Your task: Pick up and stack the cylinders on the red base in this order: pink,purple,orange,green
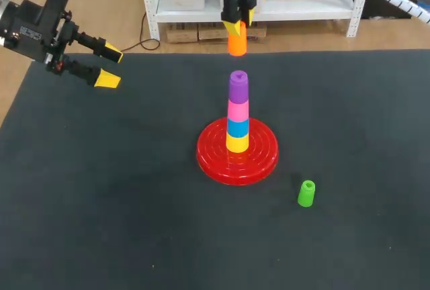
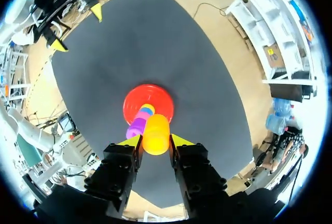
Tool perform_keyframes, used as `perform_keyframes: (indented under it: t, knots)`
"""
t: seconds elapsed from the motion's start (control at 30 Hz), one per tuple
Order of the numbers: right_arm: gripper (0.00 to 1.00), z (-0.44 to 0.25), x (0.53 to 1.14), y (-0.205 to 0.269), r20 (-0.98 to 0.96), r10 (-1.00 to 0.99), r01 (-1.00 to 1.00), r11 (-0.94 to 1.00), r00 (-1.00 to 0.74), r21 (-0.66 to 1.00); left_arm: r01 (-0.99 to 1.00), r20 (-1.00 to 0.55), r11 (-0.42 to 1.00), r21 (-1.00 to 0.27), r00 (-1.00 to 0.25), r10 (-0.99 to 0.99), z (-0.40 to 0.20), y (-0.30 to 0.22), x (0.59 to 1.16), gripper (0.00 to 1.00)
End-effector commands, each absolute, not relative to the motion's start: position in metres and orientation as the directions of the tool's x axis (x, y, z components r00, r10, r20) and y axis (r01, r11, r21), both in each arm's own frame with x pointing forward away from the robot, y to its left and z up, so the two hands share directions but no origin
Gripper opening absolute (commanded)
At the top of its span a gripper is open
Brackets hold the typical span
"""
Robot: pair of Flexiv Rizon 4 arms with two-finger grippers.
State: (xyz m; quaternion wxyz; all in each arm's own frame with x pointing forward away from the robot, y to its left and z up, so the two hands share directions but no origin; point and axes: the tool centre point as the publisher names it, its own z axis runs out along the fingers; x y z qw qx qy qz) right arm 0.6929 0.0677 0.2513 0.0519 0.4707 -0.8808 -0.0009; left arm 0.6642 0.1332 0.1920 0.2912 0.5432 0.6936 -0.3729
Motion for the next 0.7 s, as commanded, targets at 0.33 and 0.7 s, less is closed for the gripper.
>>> perform_keyframes:
  t: [0.33,0.7]
  knots:
    - [0.0,0.249,0.664,0.063,0.067,-0.857,-0.858,0.513,-0.51,0.032,0.972,-0.812,0.131,-0.197,-0.237,0.533,0.191,0.134,0.663,1.0]
    - [0.0,0.244,0.649,0.06,0.078,-0.879,-0.879,0.474,-0.47,0.053,0.972,-0.812,0.131,-0.197,-0.237,0.533,0.191,0.134,0.663,1.0]
